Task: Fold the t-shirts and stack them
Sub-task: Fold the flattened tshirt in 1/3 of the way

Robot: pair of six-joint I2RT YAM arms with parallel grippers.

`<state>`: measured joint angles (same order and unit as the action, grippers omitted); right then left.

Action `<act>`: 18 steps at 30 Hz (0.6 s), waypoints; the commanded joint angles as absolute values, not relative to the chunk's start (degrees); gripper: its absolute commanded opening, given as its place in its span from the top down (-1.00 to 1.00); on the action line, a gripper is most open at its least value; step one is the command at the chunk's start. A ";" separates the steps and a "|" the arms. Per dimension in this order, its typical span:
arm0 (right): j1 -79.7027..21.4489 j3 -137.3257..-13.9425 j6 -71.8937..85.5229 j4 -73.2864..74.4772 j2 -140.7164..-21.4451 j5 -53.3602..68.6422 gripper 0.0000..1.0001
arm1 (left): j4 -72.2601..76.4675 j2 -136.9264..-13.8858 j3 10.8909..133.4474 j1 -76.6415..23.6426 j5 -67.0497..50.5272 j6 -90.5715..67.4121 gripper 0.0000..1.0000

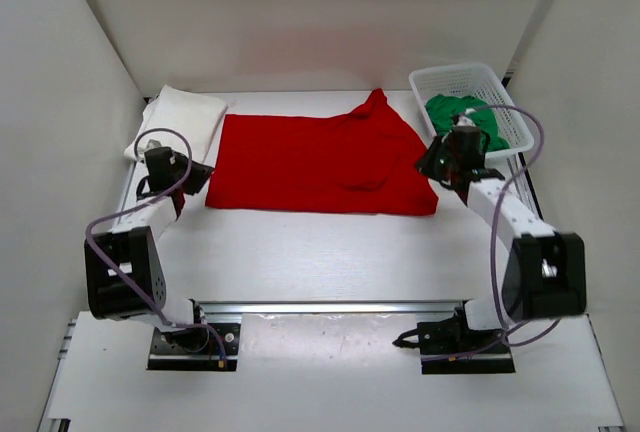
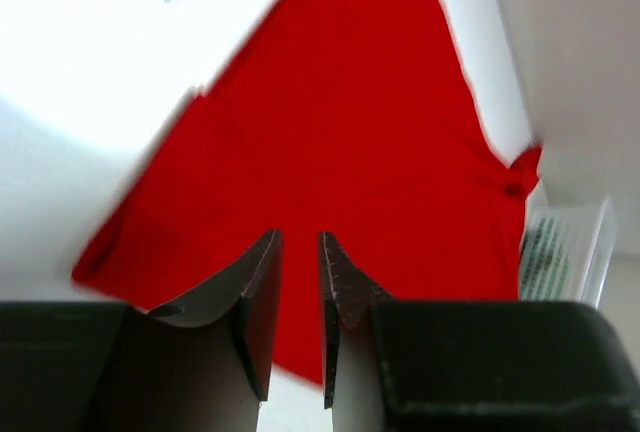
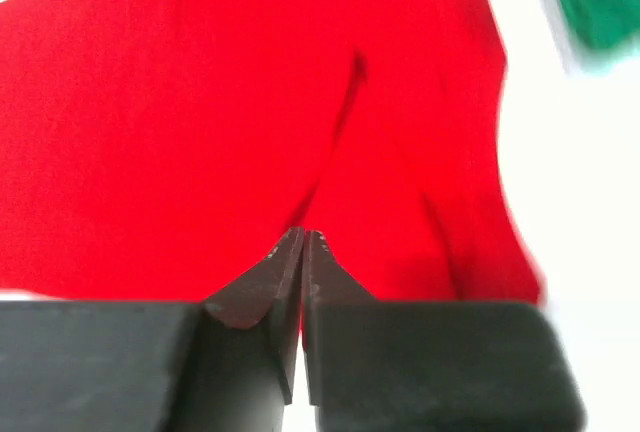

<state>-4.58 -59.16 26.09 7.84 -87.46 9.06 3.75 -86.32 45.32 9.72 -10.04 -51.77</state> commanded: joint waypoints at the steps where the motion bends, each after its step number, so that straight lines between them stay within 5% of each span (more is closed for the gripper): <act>1: -4.40 -46.17 29.71 -0.77 -76.50 8.79 1.00 | 4.04 -80.61 37.48 8.44 -10.98 -51.15 0.38; 6: -2.12 -31.05 31.55 -2.11 -68.83 8.17 0.89 | 5.71 -74.88 27.78 10.11 -8.01 -51.59 0.27; 12: 2.26 -25.50 31.91 -4.30 -67.85 8.61 0.14 | 7.21 -82.52 29.27 10.20 -9.32 -52.91 0.10; 18: 3.43 -26.37 33.04 -8.78 -76.19 9.94 0.09 | 10.19 -90.26 31.55 10.20 -9.76 -54.32 0.20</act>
<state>3.49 -25.39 32.40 -3.27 -73.73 10.07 9.91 -87.74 30.98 10.39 -11.05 -54.11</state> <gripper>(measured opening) 0.451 0.409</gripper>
